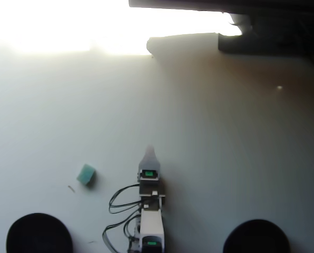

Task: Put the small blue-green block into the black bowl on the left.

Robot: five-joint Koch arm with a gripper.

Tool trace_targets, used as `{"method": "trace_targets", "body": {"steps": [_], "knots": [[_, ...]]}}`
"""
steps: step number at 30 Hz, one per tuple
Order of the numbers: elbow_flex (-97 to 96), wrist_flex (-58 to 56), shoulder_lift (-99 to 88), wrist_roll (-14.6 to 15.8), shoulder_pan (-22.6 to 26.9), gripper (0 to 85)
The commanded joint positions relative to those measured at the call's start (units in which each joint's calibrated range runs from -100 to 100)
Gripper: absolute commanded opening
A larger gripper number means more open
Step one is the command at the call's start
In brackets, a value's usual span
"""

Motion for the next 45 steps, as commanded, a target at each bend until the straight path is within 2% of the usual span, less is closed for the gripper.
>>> {"method": "trace_targets", "body": {"steps": [1,45], "knots": [[-1.2,-0.1,0.0,0.0,0.0,49.1],[-1.1,-0.3,-1.0,-0.3,1.2,48.6]]}}
